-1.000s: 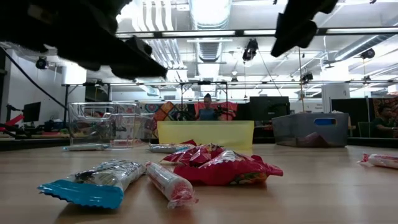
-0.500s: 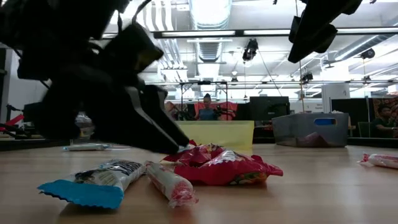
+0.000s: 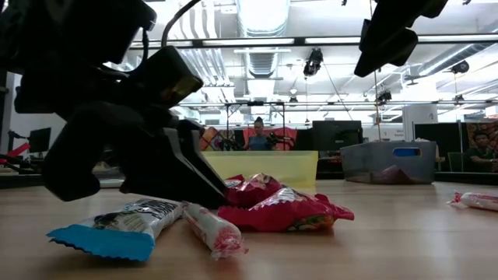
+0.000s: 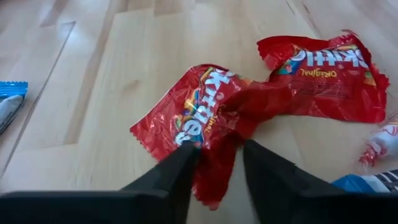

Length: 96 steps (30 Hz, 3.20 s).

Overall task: Sort candy
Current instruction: Put the red candy into the black bin

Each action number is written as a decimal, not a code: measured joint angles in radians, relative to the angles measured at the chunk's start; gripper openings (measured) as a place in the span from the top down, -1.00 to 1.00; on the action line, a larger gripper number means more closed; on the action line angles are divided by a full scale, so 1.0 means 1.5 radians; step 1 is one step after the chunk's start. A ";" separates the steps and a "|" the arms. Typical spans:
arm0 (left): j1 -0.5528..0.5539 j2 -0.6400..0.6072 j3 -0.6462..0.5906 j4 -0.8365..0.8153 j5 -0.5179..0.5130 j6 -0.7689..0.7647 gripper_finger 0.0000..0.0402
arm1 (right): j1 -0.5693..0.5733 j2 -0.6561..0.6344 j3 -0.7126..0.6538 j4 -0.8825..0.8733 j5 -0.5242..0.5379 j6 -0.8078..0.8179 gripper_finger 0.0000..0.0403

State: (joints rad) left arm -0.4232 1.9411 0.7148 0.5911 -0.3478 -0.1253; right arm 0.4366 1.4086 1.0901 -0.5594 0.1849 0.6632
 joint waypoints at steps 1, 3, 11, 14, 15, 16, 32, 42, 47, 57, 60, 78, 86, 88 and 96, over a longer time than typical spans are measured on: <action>0.000 0.000 0.000 0.000 0.000 0.000 0.49 | 0.000 0.000 0.000 0.001 0.000 0.000 0.09; 0.000 0.000 -0.001 -0.002 0.000 0.001 0.61 | 0.000 0.000 0.000 0.004 0.001 0.000 0.09; 0.000 -0.005 -0.003 -0.004 -0.007 0.011 0.98 | 0.000 0.006 -0.004 0.042 0.022 0.034 0.09; 0.000 -0.019 -0.004 -0.016 -0.014 0.016 0.97 | 0.000 0.006 -0.008 0.054 0.035 0.076 0.09; 0.000 -0.025 -0.004 -0.018 -0.014 0.020 0.98 | -0.001 0.006 -0.009 0.055 0.038 0.093 0.09; 0.000 -0.031 -0.004 -0.017 -0.014 0.027 0.99 | -0.002 0.006 -0.011 0.054 0.047 0.109 0.09; -0.014 -0.063 0.151 -0.201 -0.088 0.273 1.00 | -0.007 0.007 -0.086 0.209 0.047 0.205 0.09; -0.042 -0.063 0.264 -0.366 -0.200 0.375 1.00 | -0.007 0.007 -0.105 0.234 0.063 0.175 0.09; -0.048 -0.063 0.280 -0.359 -0.233 0.409 1.00 | -0.010 0.007 -0.105 0.242 0.075 0.139 0.09; -0.052 -0.063 0.300 -0.339 -0.278 0.446 1.00 | -0.012 0.007 -0.105 0.292 0.060 0.090 0.09; -0.052 -0.063 0.300 -0.313 -0.280 0.447 1.00 | -0.012 0.007 -0.105 0.312 0.051 0.068 0.10; -0.052 -0.063 0.300 -0.309 -0.280 0.405 1.00 | -0.012 0.007 -0.105 0.321 0.052 0.051 0.92; -0.056 -0.064 0.298 -0.319 -0.280 0.379 0.81 | -0.012 0.007 -0.105 0.322 0.051 0.051 0.93; -0.056 -0.064 0.295 -0.319 -0.280 0.373 0.72 | -0.012 0.007 -0.105 0.322 0.051 0.051 0.94; -0.056 -0.064 0.279 -0.322 -0.280 0.350 0.38 | -0.026 -0.002 -0.105 0.302 0.050 0.066 0.94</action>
State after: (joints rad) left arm -0.5072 1.8450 1.1331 0.1085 -0.7685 0.3996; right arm 0.3981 1.4059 0.9329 -0.1060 0.2601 0.7621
